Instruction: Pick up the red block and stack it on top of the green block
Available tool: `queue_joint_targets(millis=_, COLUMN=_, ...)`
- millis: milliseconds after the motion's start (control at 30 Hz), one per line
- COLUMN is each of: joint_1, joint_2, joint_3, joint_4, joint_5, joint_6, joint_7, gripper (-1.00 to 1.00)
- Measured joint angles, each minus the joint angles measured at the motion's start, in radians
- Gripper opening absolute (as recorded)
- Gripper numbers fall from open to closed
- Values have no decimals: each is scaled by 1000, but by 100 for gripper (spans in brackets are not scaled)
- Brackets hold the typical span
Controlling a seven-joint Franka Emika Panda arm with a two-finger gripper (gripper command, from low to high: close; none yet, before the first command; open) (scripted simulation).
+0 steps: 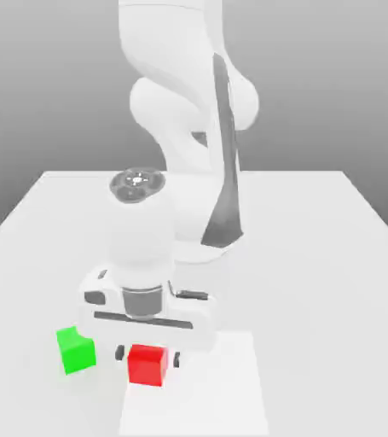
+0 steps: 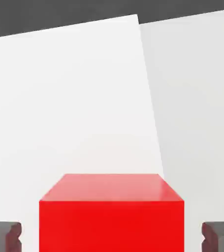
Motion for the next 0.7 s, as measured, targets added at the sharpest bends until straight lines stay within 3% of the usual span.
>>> queue_joint_targets(millis=133, joint_1=-2, joint_2=-1, joint_3=2, joint_4=0, joint_5=-2, joint_6=-1, joint_7=1, gripper=-100)
queue_joint_targets(millis=333, joint_1=0, joint_2=-194, joint_3=-11, joint_4=-28, joint_5=-38, joint_6=-165, joint_7=26, gripper=-100)
queue_joint_targets(millis=700, joint_1=-128, joint_2=-292, joint_3=-74, joint_4=-31, joint_5=-98, joint_6=-254, joint_7=-136, gripper=-100)
